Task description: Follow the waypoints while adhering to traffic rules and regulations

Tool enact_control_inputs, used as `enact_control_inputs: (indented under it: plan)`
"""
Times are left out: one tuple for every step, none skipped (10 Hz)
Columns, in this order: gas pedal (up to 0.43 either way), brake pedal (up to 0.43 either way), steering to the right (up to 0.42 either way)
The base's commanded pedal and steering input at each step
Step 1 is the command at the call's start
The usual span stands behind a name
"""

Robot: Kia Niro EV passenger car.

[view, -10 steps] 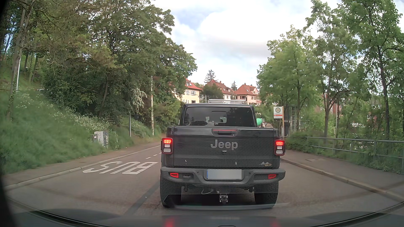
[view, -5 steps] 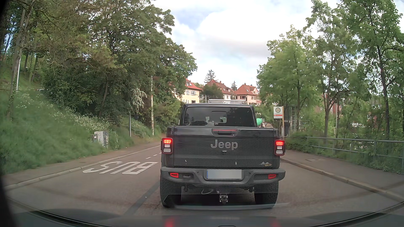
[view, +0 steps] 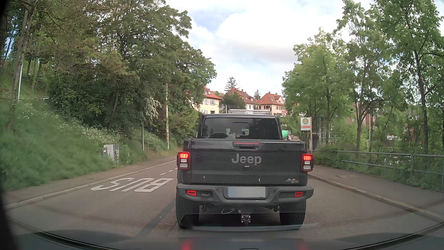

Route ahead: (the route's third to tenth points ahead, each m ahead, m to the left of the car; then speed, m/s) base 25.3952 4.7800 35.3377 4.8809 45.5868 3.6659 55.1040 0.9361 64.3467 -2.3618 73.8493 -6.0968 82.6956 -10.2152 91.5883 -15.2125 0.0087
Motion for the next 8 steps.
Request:
enact_control_inputs:
  plan:
    - [0.000, 0.000, 0.000]
    - [0.000, 0.000, 0.000]
    - [0.000, 0.000, 0.000]
    - [0.000, 0.000, 0.000]
    - [0.000, 0.000, 0.000]
    - [0.000, 0.000, 0.000]
    - [0.000, 0.000, 0.000]
    - [0.000, 0.000, 0.000]
